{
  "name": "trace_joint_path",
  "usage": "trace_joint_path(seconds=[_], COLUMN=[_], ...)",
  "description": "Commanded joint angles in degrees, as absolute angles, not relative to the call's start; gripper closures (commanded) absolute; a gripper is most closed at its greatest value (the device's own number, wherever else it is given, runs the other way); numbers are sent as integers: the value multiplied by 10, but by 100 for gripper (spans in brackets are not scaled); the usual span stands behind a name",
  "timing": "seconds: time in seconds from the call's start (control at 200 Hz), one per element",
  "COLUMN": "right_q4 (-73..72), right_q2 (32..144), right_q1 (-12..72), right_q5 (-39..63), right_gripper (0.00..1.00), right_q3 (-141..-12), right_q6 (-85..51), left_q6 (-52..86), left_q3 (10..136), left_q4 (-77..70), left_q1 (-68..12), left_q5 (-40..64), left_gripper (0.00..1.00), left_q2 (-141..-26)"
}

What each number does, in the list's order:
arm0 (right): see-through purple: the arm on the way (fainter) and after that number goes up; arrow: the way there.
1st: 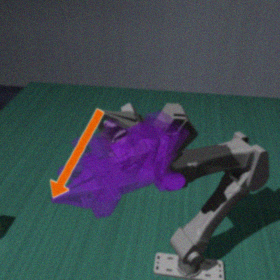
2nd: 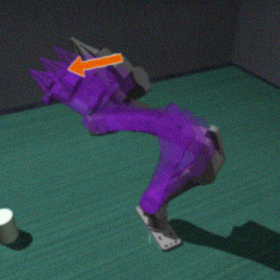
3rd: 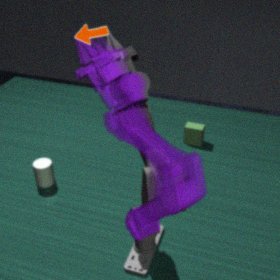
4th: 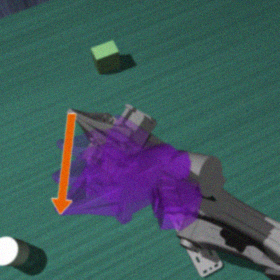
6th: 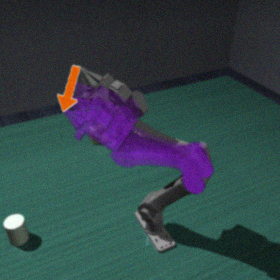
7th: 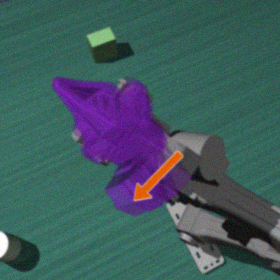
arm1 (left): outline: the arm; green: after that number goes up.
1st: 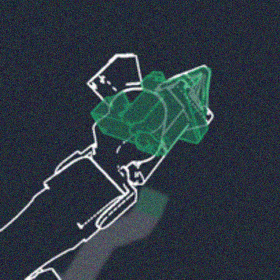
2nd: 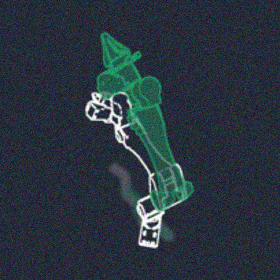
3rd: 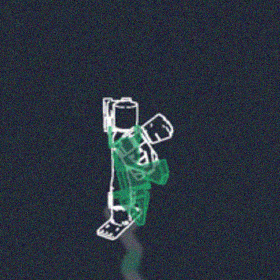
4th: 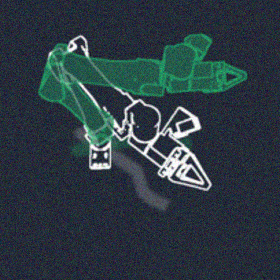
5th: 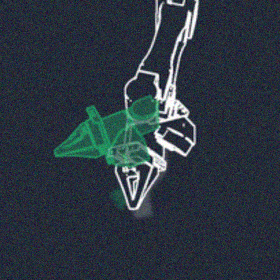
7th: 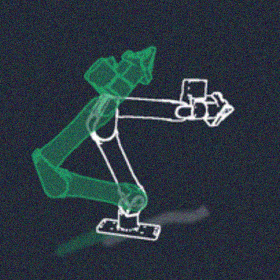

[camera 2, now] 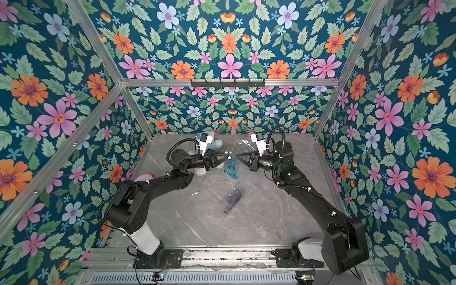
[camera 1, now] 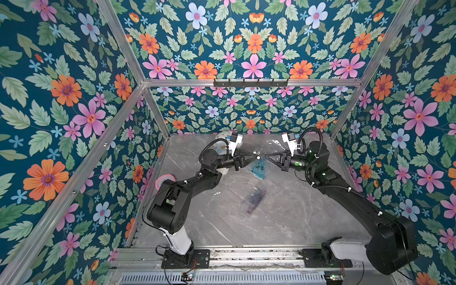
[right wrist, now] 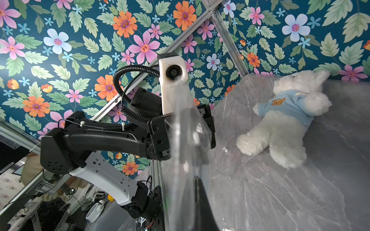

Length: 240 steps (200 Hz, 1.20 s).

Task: Open the ruler set and take out the ruler
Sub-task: Open the ruler set bag.

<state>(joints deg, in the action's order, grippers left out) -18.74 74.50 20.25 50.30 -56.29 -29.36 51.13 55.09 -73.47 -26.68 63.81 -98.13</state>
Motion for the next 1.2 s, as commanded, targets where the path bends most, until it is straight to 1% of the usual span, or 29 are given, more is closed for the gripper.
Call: trace_joint_path(seconds=[0.0,0.035,0.345,0.41,0.575,0.605,0.63,0.66,0.685,0.835,1.06,1.195], right_q4=[-206,-207,-204,-202,-194,-193,-191,-188,-186,-152,-81,-48], right_q2=[747,748,748,747,747,746,746,746,746,740,720,710], right_q1=[202,203,202,203,202,201,201,199,199,195,195,196], right_q5=[501,501,494,490,478,476,473,468,465,427,357,319], right_gripper=[100,100,100,94,86,83,79,73,70,57,52,53], right_q3=[-568,-568,-568,-568,-568,-568,-568,-569,-569,-573,-585,-593], right_q6=[-292,-292,-293,-292,-289,-289,-289,-288,-289,-276,-240,-221], left_q6=[522,524,546,546,540,535,529,521,513,442,284,241], left_q3=[552,552,552,553,551,551,551,551,550,549,563,570], left_q4=[-770,-772,-797,-797,-789,-783,-776,-766,-756,-660,-438,-379], left_q1=[-267,-267,-267,-268,-267,-267,-267,-267,-268,-268,-268,-269], left_q5=[635,634,628,627,621,619,617,616,615,597,540,513], left_gripper=[98,100,100,100,100,100,100,100,100,100,100,100], left_q2=[-984,-984,-991,-991,-986,-984,-981,-978,-974,-944,-888,-871])
